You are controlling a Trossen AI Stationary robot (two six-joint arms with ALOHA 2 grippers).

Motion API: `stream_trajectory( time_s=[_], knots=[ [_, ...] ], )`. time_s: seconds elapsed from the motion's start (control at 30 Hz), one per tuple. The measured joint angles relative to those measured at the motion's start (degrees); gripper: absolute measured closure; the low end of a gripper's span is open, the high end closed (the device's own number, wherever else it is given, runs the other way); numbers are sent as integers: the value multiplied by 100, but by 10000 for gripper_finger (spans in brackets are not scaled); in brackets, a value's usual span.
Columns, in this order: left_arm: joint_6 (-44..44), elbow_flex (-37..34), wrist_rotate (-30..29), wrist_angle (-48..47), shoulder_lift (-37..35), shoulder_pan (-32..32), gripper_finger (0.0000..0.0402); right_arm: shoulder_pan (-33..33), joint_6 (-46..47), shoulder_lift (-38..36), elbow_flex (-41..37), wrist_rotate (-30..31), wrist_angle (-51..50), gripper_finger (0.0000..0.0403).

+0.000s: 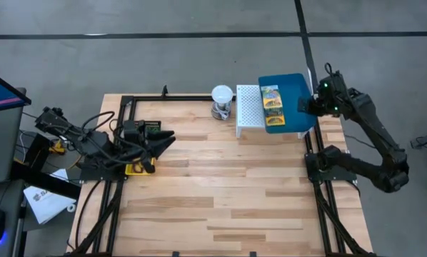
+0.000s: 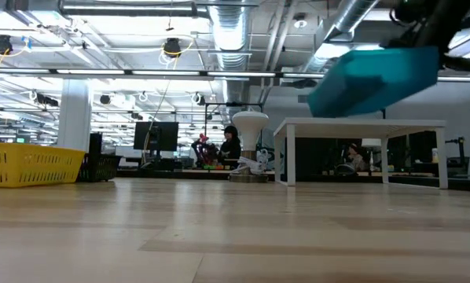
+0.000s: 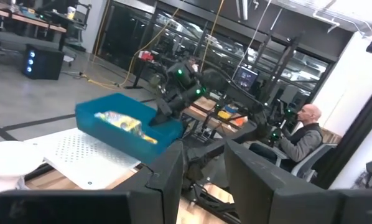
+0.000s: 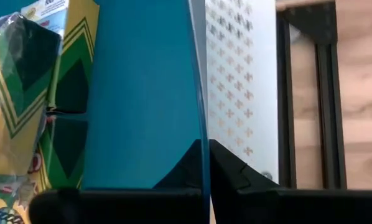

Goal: Pick & Place Office Desk Supplies
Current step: Put the blue bin on the shelf

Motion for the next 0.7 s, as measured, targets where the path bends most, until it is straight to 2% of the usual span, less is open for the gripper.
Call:
stream_trajectory(
  time_s=[0.27, 0.53, 0.7],
  knots=[
    [-32, 0, -2, 0, 0, 167, 289, -394, -89, -486, -843, -402, 560, 403],
    [-165, 0, -2, 0, 2, 190, 289, -849, -218, -510, -963, -417, 864, 403],
    [-177, 0, -2, 0, 2, 188, 289, -1126, -522, -510, -965, -463, 717, 403]
  ],
)
